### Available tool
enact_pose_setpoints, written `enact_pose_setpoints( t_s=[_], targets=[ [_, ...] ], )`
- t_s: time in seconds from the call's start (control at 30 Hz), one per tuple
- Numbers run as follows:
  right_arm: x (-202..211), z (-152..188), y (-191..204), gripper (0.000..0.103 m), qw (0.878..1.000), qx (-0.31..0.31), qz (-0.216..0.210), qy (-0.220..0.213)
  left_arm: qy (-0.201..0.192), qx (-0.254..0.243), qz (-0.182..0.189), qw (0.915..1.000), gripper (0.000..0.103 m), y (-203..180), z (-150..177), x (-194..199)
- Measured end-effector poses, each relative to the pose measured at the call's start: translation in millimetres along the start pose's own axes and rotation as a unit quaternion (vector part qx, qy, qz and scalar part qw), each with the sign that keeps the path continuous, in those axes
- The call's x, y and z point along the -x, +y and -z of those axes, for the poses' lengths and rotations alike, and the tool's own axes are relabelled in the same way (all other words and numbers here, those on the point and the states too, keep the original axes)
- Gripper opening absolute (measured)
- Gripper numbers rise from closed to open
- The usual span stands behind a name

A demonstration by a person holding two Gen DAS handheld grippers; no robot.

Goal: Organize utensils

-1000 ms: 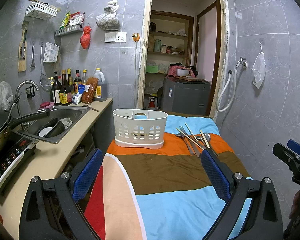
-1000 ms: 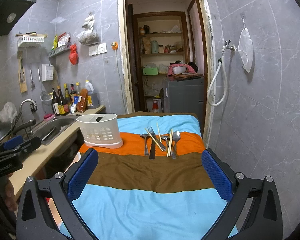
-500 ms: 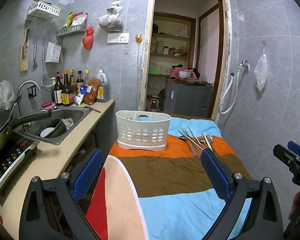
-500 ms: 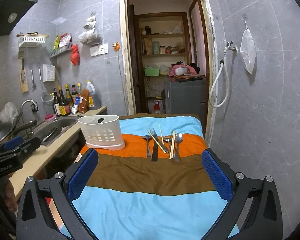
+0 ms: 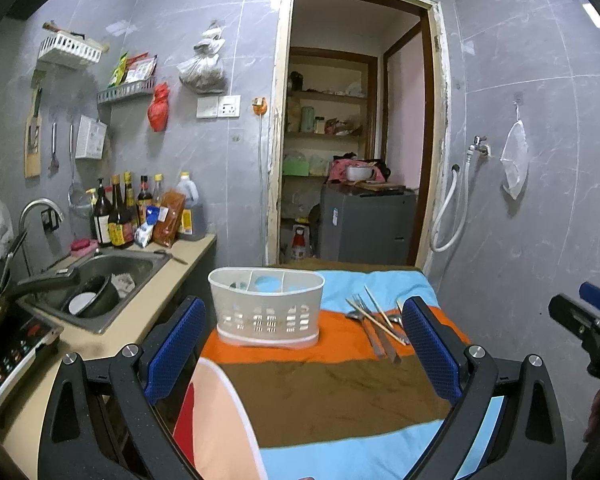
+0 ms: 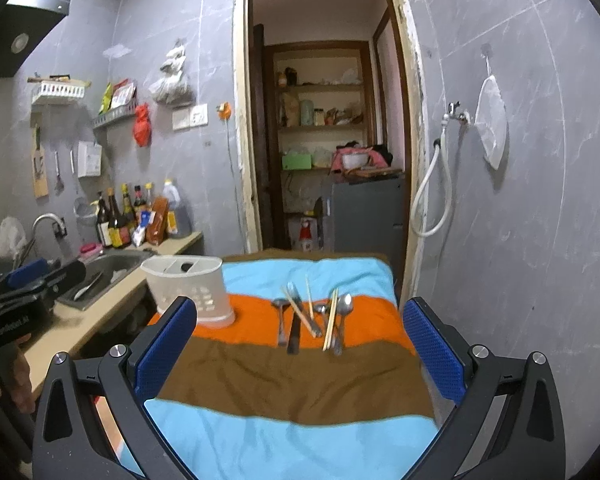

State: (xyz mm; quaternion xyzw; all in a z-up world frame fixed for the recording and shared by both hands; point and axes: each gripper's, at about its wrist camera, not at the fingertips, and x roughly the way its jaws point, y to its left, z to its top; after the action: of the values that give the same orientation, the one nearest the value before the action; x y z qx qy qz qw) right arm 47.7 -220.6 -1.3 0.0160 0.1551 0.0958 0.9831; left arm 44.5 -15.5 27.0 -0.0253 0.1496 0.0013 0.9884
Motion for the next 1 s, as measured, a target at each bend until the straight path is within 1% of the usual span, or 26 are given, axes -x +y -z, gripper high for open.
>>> enact_pose_setpoints(
  t_s=[0.07, 0.13, 0.27, 0.4, 0.47, 0.57, 0.67, 0.77, 0.83, 0.93, 1.0],
  targets=[
    [-8, -5, -7, 0.103, 1.000, 0.002, 0.001, -0.009, 0.003, -0.006, -0.015, 0.9999, 0.096, -5, -4, -10],
    [-15, -11, -13, 0.103, 1.000, 0.004, 0.004, -0.011, 0.009, -0.010, -0.019, 0.9997, 0.096, -11, -9, -24],
    [-36, -26, -28, 0.103, 1.000, 0.011, 0.011, -0.015, 0.019, -0.004, -0.015, 0.9997, 0.096, -18, -15, -57],
    [-66, -35, -46, 0.103, 1.000, 0.018, 0.012, -0.005, 0.034, -0.002, -0.005, 0.9994, 0.096, -32, -14, -103],
    [-86, -34, -60, 0.103, 1.000, 0.025, 0.008, -0.001, 0.046, -0.008, -0.007, 0.9989, 0.096, -40, -9, -127],
    [-122, -30, -78, 0.103, 0.999, 0.024, 0.011, 0.019, 0.057, -0.010, -0.010, 0.9983, 0.096, -51, 0, -160],
    [-156, -24, -95, 0.103, 0.999, 0.025, 0.015, 0.033, 0.081, -0.017, -0.014, 0.9965, 0.096, -63, 12, -201],
    [-188, -16, -111, 0.103, 0.998, 0.016, 0.014, 0.053, 0.102, -0.023, -0.012, 0.9945, 0.096, -71, 23, -232],
    [-209, -9, -120, 0.103, 0.997, 0.012, 0.013, 0.070, 0.122, -0.024, -0.013, 0.9922, 0.096, -74, 31, -256],
    [-238, 0, -126, 0.103, 0.995, 0.012, 0.011, 0.098, 0.138, -0.012, -0.009, 0.9904, 0.096, -72, 41, -282],
    [-259, 7, -131, 0.103, 0.993, 0.011, 0.005, 0.119, 0.156, -0.007, -0.011, 0.9877, 0.095, -71, 47, -304]
  ],
)
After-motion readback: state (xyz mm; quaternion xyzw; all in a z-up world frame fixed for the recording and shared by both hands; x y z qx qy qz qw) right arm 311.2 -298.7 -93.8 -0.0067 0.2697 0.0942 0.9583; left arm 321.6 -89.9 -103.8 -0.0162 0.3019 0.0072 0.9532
